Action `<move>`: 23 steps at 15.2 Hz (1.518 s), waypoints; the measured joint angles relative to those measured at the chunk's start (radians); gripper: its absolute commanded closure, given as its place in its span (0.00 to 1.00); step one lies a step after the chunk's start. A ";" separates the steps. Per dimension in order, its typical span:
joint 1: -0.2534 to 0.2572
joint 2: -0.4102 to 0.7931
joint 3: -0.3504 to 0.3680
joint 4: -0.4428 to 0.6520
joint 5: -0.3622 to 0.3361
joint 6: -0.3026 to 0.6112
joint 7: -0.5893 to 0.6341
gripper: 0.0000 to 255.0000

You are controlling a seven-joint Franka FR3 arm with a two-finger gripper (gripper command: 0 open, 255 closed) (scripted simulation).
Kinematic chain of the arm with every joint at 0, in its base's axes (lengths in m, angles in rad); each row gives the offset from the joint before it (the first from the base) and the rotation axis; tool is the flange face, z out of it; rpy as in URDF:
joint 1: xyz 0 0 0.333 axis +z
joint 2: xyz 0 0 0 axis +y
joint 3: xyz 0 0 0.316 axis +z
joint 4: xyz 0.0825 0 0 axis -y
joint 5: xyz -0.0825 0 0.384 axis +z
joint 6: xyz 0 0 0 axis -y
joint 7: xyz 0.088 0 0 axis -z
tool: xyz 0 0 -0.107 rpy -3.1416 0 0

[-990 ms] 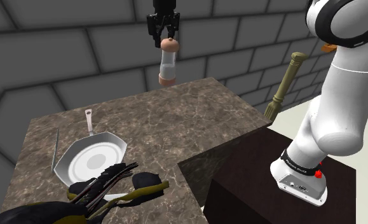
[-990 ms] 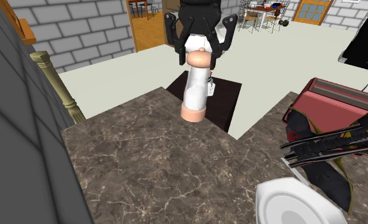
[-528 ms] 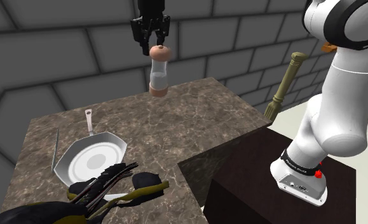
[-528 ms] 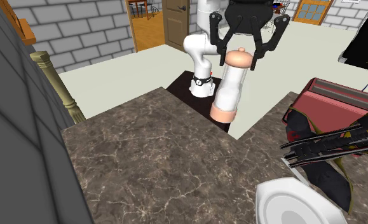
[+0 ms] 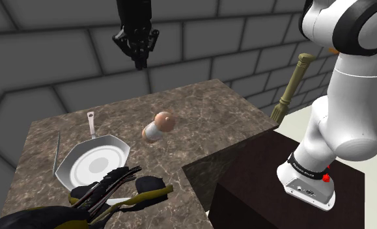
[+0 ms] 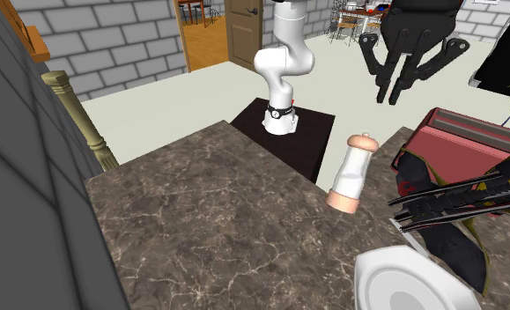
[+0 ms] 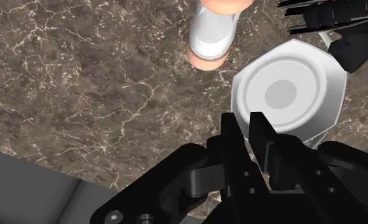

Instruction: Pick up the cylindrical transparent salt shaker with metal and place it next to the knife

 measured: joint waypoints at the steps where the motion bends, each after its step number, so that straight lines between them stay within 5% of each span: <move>1: 0.000 -0.008 0.001 -0.024 0.001 0.016 0.003 1.00; 3: -0.001 -0.026 0.001 -0.077 0.004 0.052 0.005 1.00; 4: -0.001 -0.025 0.001 -0.077 0.004 0.052 0.005 0.00; 23: 0.051 -0.254 0.051 -0.891 -0.017 0.627 0.225 0.00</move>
